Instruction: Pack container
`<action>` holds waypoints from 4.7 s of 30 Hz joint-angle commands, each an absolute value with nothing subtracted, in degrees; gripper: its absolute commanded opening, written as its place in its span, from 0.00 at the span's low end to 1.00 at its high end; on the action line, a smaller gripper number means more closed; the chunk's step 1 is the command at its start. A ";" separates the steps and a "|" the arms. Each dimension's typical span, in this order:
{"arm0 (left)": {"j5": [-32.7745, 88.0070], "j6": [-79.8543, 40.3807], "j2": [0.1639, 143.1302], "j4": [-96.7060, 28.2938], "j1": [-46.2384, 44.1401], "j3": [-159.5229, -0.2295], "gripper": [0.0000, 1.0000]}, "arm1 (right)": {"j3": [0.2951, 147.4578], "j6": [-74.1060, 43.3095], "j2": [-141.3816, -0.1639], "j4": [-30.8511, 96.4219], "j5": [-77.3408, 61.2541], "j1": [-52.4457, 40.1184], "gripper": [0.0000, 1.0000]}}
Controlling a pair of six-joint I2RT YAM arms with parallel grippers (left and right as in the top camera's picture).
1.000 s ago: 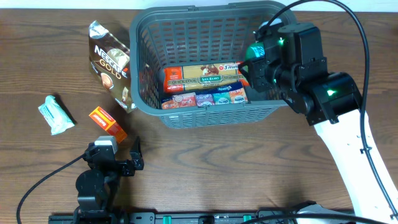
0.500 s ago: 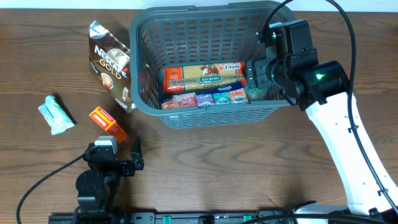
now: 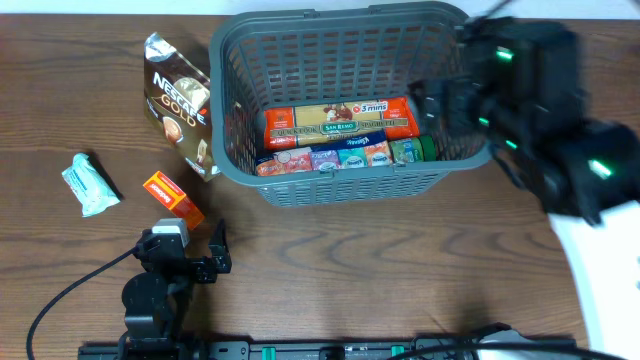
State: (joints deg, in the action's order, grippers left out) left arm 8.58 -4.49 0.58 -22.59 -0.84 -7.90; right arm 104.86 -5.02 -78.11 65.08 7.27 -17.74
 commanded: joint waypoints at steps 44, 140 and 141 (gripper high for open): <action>8.29 -4.60 0.27 -22.81 -0.56 -6.76 0.98 | 95.61 -3.33 -49.08 97.21 -3.09 -11.60 0.99; 5.10 -37.80 109.30 -38.92 4.99 -100.82 0.99 | 95.61 -3.33 -49.08 97.25 -3.09 -11.60 0.99; 5.72 -37.80 109.95 -38.72 4.67 -100.82 0.99 | 95.61 -3.33 -49.08 97.25 -3.09 -11.60 0.99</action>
State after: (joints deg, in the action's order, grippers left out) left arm 3.90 -37.54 108.88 -39.18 5.56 -99.13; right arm 95.50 -3.44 -49.01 97.10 -3.03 -12.05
